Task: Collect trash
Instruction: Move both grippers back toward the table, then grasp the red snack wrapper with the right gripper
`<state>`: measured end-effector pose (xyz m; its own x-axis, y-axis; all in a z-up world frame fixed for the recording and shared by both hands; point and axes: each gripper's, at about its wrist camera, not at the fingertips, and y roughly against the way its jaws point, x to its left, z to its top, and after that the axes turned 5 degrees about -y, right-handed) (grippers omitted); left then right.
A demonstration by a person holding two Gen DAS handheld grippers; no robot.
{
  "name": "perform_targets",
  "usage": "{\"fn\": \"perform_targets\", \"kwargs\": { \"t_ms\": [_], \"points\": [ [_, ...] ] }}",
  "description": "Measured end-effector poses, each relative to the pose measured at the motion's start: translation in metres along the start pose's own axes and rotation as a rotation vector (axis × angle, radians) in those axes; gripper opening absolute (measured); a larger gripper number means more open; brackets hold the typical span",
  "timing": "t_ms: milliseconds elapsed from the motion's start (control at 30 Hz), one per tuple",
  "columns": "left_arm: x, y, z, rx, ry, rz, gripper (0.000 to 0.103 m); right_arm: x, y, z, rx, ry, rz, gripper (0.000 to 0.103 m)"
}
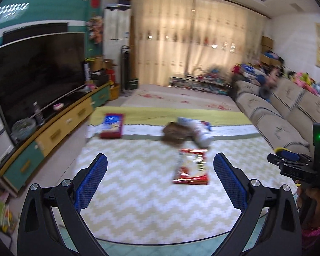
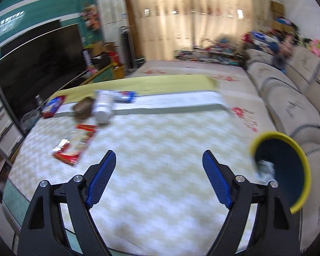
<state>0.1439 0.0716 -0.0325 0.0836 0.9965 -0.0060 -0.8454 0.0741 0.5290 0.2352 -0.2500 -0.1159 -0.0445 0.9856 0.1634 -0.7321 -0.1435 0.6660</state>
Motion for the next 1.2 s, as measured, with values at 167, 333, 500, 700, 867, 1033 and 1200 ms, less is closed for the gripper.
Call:
{"fn": "perform_targets", "kwargs": {
  "t_ms": [167,333,500,700,867,1033,1200],
  "points": [
    [0.024,-0.001,-0.011,0.007,0.047,0.006,0.098,0.070,-0.041,0.009,0.068,0.050,0.088,0.083],
    [0.030,0.000,-0.017,0.006,0.043,0.011,0.098,0.109,-0.091,0.008,0.180,0.030,0.108,0.084],
    [0.042,-0.001,-0.022,0.012,0.063,0.008,0.098,0.129,-0.119,0.005,0.220,0.017,0.071,0.085],
    [0.047,-0.006,-0.027,0.023,0.080,0.000,0.098,0.148,-0.137,0.003,0.260,0.025,0.051,0.088],
    [0.044,-0.007,-0.030,0.027,0.077,-0.010,0.098,0.159,-0.142,-0.002,0.255,0.072,-0.004,0.091],
    [0.043,-0.006,-0.030,0.031,0.086,-0.015,0.098,0.159,-0.136,-0.007,0.232,0.112,-0.054,0.069],
    [0.038,-0.011,-0.032,0.043,0.083,-0.027,0.098,0.142,-0.120,-0.010,0.225,0.110,-0.040,0.047]
  ]
}}
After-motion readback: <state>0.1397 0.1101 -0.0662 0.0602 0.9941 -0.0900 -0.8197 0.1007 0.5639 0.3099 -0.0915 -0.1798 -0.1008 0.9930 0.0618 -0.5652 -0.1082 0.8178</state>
